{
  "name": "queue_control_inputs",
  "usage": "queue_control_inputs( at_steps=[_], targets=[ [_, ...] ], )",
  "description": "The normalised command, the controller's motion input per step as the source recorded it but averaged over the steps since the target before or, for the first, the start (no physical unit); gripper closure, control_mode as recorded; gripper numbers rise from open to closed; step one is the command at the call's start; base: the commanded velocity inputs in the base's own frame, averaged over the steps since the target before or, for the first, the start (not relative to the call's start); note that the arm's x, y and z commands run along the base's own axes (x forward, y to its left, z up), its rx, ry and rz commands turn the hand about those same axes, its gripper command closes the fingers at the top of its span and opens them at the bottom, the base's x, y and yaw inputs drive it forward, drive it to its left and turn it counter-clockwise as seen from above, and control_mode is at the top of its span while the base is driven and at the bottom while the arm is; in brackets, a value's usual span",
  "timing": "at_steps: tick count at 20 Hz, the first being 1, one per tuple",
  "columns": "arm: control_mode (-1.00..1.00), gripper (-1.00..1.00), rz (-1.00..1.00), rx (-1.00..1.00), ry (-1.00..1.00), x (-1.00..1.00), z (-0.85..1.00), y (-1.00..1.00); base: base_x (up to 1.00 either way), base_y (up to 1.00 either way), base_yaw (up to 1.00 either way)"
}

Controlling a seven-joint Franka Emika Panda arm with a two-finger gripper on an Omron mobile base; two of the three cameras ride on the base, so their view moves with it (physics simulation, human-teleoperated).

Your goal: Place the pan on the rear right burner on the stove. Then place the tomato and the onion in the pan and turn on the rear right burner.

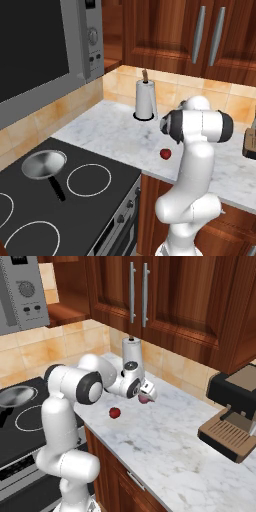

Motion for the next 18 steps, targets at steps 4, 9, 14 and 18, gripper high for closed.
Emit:
queue_control_inputs(
  at_steps=[4,9,14,18],
  targets=[
    [-1.0,-1.0,0.0,0.0,0.0,0.19,-0.18,-0.06,0.0,0.0,0.0],
    [-1.0,-1.0,0.0,0.0,0.02,0.23,-0.19,-0.08,0.0,0.0,0.0],
    [-1.0,1.0,0.0,0.0,0.05,0.24,-0.22,-0.02,0.0,0.0,0.0],
    [-1.0,1.0,0.0,0.0,0.06,0.11,-0.13,0.0,0.0,0.0,0.0]
  ],
)
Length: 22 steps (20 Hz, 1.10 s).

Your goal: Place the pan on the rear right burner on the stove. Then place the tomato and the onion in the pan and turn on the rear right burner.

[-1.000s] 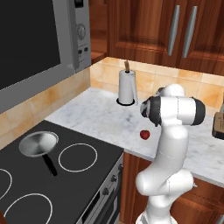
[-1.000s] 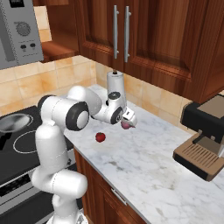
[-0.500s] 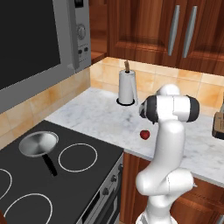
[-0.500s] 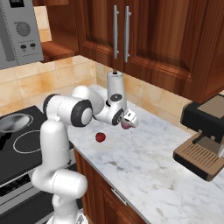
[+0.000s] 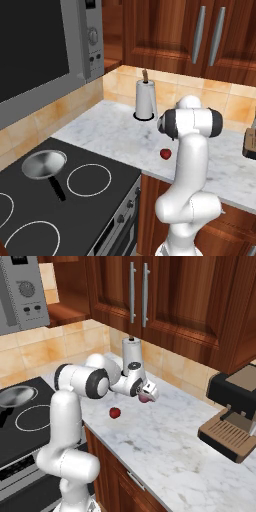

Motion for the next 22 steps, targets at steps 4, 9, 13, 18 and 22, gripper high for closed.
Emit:
queue_control_inputs(
  at_steps=[4,9,13,18,22],
  targets=[
    [-1.0,1.0,0.0,0.0,0.02,-0.01,-0.01,0.0,0.0,0.0,0.0],
    [-1.0,1.0,0.01,0.0,0.0,-0.26,0.16,0.07,0.0,0.0,0.0],
    [-1.0,1.0,0.05,0.0,0.0,-0.31,0.58,0.26,0.0,0.0,0.0],
    [-1.0,1.0,0.06,0.0,0.0,-0.34,0.47,0.45,0.0,0.0,0.0],
    [-1.0,1.0,0.06,0.0,0.0,-0.43,0.37,0.55,0.0,0.0,0.0]
  ],
)
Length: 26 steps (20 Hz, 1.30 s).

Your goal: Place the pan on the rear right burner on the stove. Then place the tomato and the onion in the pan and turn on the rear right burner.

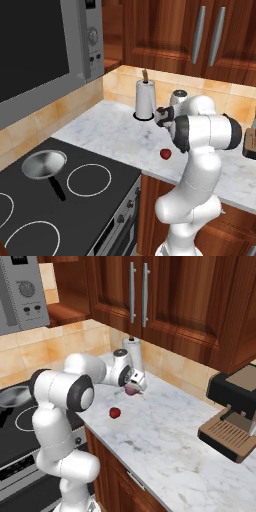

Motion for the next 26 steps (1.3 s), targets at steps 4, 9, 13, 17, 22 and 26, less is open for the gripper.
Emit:
queue_control_inputs(
  at_steps=[4,9,13,17,22,26],
  targets=[
    [-1.0,1.0,0.09,0.0,0.0,-0.42,0.56,0.53,0.0,0.0,0.0],
    [-1.0,1.0,0.14,0.0,0.02,-0.44,0.36,0.67,0.0,0.0,0.0],
    [-1.0,1.0,0.2,0.0,0.0,-0.49,0.17,0.81,0.0,0.0,0.0],
    [-1.0,1.0,0.21,0.0,0.0,-0.41,0.13,0.79,0.0,0.0,0.0],
    [-1.0,1.0,0.22,0.0,0.0,-0.35,0.11,0.76,0.0,0.0,0.0],
    [-1.0,1.0,0.22,0.0,0.0,-0.16,0.08,0.76,0.0,0.0,0.0]
  ],
)
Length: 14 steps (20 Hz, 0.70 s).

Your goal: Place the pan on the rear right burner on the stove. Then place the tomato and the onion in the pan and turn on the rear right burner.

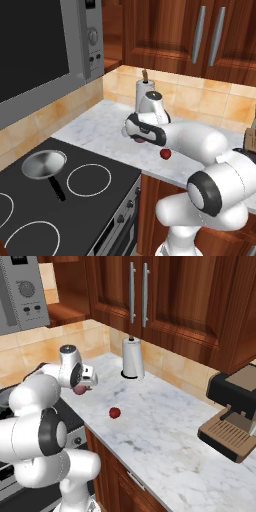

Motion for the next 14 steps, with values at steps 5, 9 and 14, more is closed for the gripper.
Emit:
queue_control_inputs(
  at_steps=[5,9,14],
  targets=[
    [-1.0,1.0,0.2,0.0,0.01,-0.03,0.03,0.85,0.0,0.0,0.0],
    [-1.0,1.0,0.19,0.01,0.01,-0.04,0.01,0.79,0.0,0.0,0.0],
    [-1.0,1.0,0.15,0.03,0.01,0.0,0.04,0.79,0.0,0.0,0.0]
  ],
)
